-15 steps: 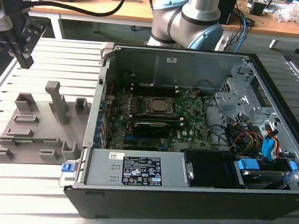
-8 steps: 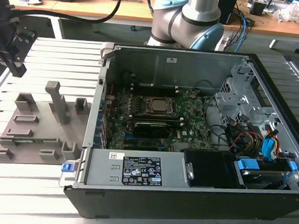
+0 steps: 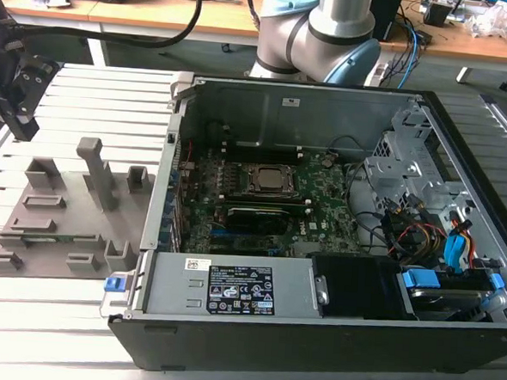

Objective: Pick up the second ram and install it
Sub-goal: 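Reach for the second ram, then pick up the second ram and move it above second insertion slot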

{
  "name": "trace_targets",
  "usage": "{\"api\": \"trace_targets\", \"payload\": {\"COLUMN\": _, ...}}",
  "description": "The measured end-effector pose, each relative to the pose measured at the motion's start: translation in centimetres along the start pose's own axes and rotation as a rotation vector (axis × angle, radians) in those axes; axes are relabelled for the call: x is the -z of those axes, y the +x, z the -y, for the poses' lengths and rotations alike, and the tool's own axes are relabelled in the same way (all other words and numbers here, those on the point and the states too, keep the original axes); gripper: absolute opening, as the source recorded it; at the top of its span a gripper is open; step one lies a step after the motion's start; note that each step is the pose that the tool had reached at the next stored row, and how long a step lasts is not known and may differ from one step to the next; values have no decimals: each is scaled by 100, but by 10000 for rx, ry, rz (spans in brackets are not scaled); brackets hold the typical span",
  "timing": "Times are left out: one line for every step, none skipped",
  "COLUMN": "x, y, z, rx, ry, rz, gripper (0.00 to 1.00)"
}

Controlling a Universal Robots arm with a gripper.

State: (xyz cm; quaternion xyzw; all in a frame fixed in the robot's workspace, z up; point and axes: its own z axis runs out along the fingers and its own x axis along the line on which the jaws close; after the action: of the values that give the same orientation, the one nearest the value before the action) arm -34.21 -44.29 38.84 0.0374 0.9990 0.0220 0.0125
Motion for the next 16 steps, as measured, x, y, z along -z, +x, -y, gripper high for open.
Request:
{"api": "trace_targets", "payload": {"x": 0, "y": 0, "z": 0, "rx": 0, "ry": 0, "rz": 0, "gripper": 11}}
{"api": "trace_targets", "payload": {"x": 0, "y": 0, "z": 1, "rx": 0, "ry": 0, "rz": 0, "gripper": 11}}
{"api": "trace_targets", "payload": {"x": 0, "y": 0, "z": 1, "rx": 0, "ry": 0, "rz": 1, "gripper": 11}}
{"api": "trace_targets", "payload": {"x": 0, "y": 0, "z": 1, "rx": 1, "ry": 0, "rz": 0, "gripper": 11}}
{"api": "trace_targets", "payload": {"x": 0, "y": 0, "z": 2, "rx": 0, "ry": 0, "rz": 1, "gripper": 11}}
{"api": "trace_targets", "payload": {"x": 0, "y": 0, "z": 3, "rx": 0, "ry": 0, "rz": 0, "gripper": 11}}
{"api": "trace_targets", "payload": {"x": 0, "y": 0, "z": 3, "rx": 0, "ry": 0, "rz": 0, "gripper": 11}}
{"api": "trace_targets", "payload": {"x": 0, "y": 0, "z": 4, "rx": 0, "ry": 0, "rz": 0, "gripper": 11}}
{"api": "trace_targets", "payload": {"x": 0, "y": 0, "z": 4, "rx": 0, "ry": 0, "rz": 0, "gripper": 11}}
{"api": "trace_targets", "payload": {"x": 0, "y": -1, "z": 5, "rx": 0, "ry": -1, "rz": 0, "gripper": 11}}
{"api": "trace_targets", "payload": {"x": 0, "y": -1, "z": 5, "rx": 59, "ry": -2, "rz": -2, "gripper": 11}}
{"api": "trace_targets", "payload": {"x": 0, "y": 0, "z": 5, "rx": 99, "ry": -3, "rz": -4, "gripper": 11}}
{"api": "trace_targets", "payload": {"x": 1, "y": 0, "z": 5, "rx": 159, "ry": -4, "rz": -7, "gripper": 11}}
{"api": "trace_targets", "payload": {"x": 1, "y": 0, "z": 6, "rx": 423, "ry": -9, "rz": -19, "gripper": 11}}
{"api": "trace_targets", "payload": {"x": 1, "y": 0, "z": 6, "rx": 623, "ry": -15, "rz": -28, "gripper": 11}}
{"api": "trace_targets", "payload": {"x": 0, "y": 0, "z": 6, "rx": 931, "ry": -22, "rz": -41, "gripper": 11}}
